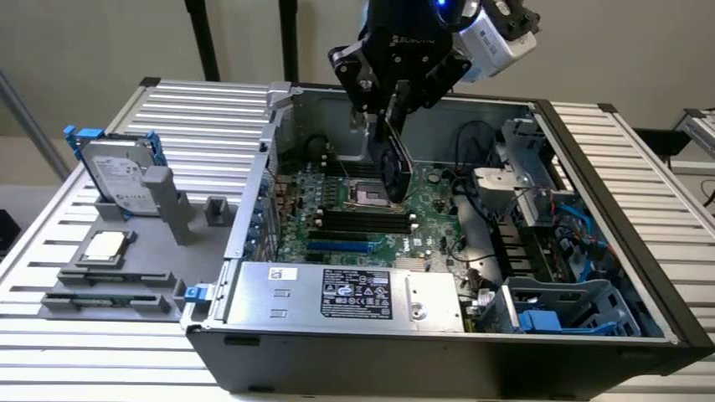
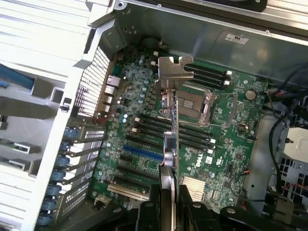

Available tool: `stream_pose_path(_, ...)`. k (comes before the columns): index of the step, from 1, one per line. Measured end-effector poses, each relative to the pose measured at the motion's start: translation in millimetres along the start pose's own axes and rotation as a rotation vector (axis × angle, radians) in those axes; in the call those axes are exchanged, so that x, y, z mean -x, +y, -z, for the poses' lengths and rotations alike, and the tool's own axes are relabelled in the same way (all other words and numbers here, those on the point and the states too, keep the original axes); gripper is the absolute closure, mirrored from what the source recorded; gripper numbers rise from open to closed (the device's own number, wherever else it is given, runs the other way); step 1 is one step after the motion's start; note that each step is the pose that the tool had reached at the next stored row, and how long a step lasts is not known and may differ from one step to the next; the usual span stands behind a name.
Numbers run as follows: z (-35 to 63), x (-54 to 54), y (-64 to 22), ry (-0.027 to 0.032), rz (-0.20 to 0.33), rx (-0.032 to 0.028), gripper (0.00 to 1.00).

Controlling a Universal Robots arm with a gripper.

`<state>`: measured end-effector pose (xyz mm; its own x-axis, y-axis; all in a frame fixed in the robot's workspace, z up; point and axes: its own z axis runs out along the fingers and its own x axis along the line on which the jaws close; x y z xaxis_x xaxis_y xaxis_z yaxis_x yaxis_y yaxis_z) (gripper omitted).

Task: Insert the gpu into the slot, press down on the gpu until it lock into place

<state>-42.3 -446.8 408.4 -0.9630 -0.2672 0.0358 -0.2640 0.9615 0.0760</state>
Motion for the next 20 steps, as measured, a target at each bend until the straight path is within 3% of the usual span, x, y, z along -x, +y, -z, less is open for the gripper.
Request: stream_pose_path(20, -11.8, 0.5, -0.9, 0.0089, 0.364, -0.0184, 0.74)
